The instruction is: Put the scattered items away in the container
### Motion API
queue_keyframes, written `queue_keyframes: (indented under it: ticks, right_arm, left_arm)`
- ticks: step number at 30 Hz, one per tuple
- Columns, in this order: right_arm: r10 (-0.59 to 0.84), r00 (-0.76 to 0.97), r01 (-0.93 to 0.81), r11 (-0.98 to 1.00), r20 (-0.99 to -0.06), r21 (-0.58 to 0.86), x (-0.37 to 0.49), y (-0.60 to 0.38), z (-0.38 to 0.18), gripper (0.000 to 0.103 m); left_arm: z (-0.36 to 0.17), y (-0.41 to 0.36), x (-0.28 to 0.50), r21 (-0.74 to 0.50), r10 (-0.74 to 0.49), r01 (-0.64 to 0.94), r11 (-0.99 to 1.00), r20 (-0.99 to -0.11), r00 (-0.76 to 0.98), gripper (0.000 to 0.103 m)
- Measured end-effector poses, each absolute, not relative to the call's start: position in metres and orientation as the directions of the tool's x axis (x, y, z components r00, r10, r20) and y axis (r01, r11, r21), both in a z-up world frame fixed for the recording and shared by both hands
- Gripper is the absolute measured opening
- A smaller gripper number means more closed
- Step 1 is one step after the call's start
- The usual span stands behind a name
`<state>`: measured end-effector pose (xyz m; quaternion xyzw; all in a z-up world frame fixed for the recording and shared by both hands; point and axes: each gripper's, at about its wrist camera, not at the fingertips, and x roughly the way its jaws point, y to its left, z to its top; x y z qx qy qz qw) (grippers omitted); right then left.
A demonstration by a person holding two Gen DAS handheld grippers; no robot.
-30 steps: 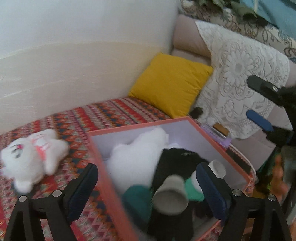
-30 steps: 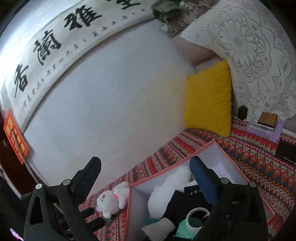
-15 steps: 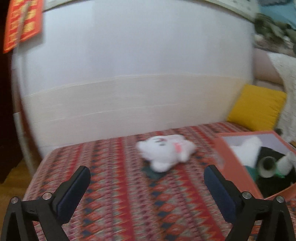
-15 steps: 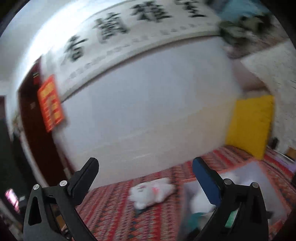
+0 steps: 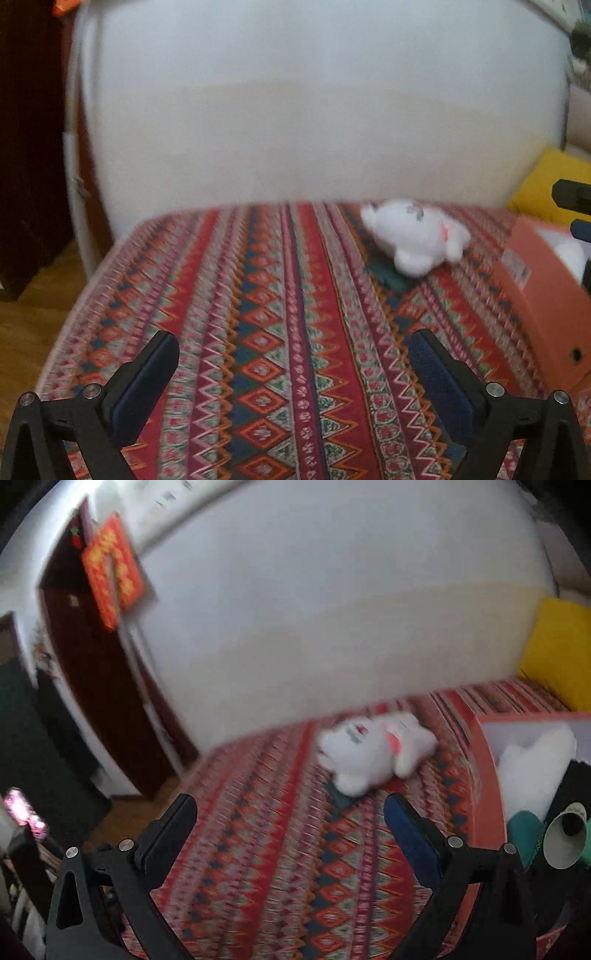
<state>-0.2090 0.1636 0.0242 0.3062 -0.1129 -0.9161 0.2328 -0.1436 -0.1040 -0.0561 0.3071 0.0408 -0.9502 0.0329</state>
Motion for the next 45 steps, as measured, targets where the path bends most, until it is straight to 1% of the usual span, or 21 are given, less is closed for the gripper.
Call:
queue_keyframes:
  ticks: [2, 6, 9, 11, 13, 15, 17, 19, 20, 21, 23, 25, 29, 32, 34, 36, 38, 42, 45]
  right_arm:
    - [-0.481, -0.684, 0.322, -0.874, -0.549, 0.364, -0.229, 0.168, 0.001, 0.103]
    - [-0.527, -0.579, 0.211, -0.834, -0.622, 0.509, -0.28, 0.178, -0.06, 0.103]
    - [-0.629, -0.433, 0.139, -0.754, -0.645, 0.642, -0.323, 0.167, -0.117, 0.102]
    - [-0.619, -0.391, 0.094, -0.764, -0.682, 0.639, -0.351, 0.154, -0.147, 0.102]
    - [-0.519, -0.424, 0.114, -0.844, -0.742, 0.525, -0.37, 0.136, -0.158, 0.102]
    - [-0.393, -0.469, 0.199, -0.92, -0.791, 0.338, -0.387, 0.105, -0.168, 0.103]
    - [-0.282, -0.528, 0.285, -0.947, -0.801, 0.146, -0.402, 0.074, -0.174, 0.103]
    - [-0.244, -0.546, 0.345, -0.937, -0.801, 0.05, -0.418, 0.052, -0.178, 0.103]
    - [-0.249, -0.541, 0.359, -0.932, -0.803, 0.047, -0.426, 0.047, -0.179, 0.101]
    - [-0.254, -0.535, 0.373, -0.927, -0.805, 0.044, -0.434, 0.042, -0.18, 0.095]
    - [-0.241, -0.528, 0.373, -0.927, -0.814, 0.033, -0.443, 0.038, -0.178, 0.053]
    - [-0.264, -0.498, 0.377, -0.924, -0.826, 0.068, -0.44, 0.043, -0.174, 0.048]
    - [-0.287, -0.451, 0.415, -0.906, -0.845, 0.085, -0.399, 0.065, -0.177, 0.048]
    - [-0.304, -0.412, 0.429, -0.896, -0.859, 0.112, -0.366, 0.085, -0.176, 0.048]
    - [-0.321, -0.384, 0.418, -0.896, -0.866, 0.148, -0.343, 0.101, -0.173, 0.048]
    - [-0.373, -0.368, 0.358, -0.902, -0.852, 0.241, -0.324, 0.12, -0.159, 0.048]
    - [-0.424, -0.361, 0.299, -0.896, -0.831, 0.327, -0.305, 0.139, -0.145, 0.048]
    - [-0.529, -0.472, 0.313, -0.849, -0.706, 0.427, -0.261, 0.166, -0.088, 0.048]
    - [-0.588, -0.516, 0.345, -0.808, -0.622, 0.477, -0.25, 0.179, -0.061, 0.048]
  left_arm:
    - [-0.072, -0.101, -0.168, -0.098, 0.02, 0.053, -0.994, -0.62, -0.784, 0.102]
    - [-0.104, -0.092, -0.212, -0.147, 0.072, 0.037, -0.988, -0.667, -0.742, 0.102]
    - [-0.125, -0.09, -0.229, -0.136, 0.071, 0.034, -0.99, -0.694, -0.717, 0.102]
    - [-0.136, -0.092, -0.234, -0.123, 0.064, 0.032, -0.992, -0.702, -0.71, 0.102]
    - [-0.147, -0.1, -0.236, -0.117, 0.057, 0.038, -0.992, -0.708, -0.704, 0.102]
    - [-0.159, -0.111, -0.237, -0.132, 0.06, 0.052, -0.99, -0.722, -0.69, 0.102]
    - [-0.17, -0.121, -0.24, -0.143, 0.062, 0.065, -0.988, -0.734, -0.677, 0.102]
    - [-0.178, -0.129, -0.242, -0.152, 0.06, 0.081, -0.985, -0.744, -0.665, 0.102]
    - [-0.181, -0.133, -0.244, -0.155, 0.056, 0.091, -0.984, -0.749, -0.66, 0.102]
    - [-0.182, -0.136, -0.245, -0.169, 0.061, 0.101, -0.981, -0.75, -0.659, 0.102]
    - [-0.179, -0.142, -0.247, -0.205, 0.079, 0.113, -0.972, -0.742, -0.666, 0.102]
    - [-0.168, -0.139, -0.246, -0.21, 0.084, 0.105, -0.972, -0.729, -0.679, 0.102]
    - [-0.145, -0.125, -0.245, -0.205, 0.101, 0.066, -0.977, -0.706, -0.701, 0.102]
    - [-0.121, -0.1, -0.254, -0.16, 0.123, -0.017, -0.987, -0.685, -0.718, 0.102]
    - [-0.102, -0.074, -0.27, -0.101, 0.141, -0.099, -0.99, -0.688, -0.712, 0.102]
    - [-0.083, -0.042, -0.293, -0.016, 0.149, -0.193, -0.981, -0.702, -0.696, 0.102]
    - [-0.076, -0.019, -0.32, 0.06, 0.143, -0.265, -0.962, -0.716, -0.683, 0.102]
    - [-0.079, 0.047, -0.375, 0.239, 0.089, -0.417, -0.877, -0.772, -0.629, 0.102]
    - [-0.102, 0.098, -0.409, 0.359, 0.024, -0.524, -0.773, -0.808, -0.589, 0.102]
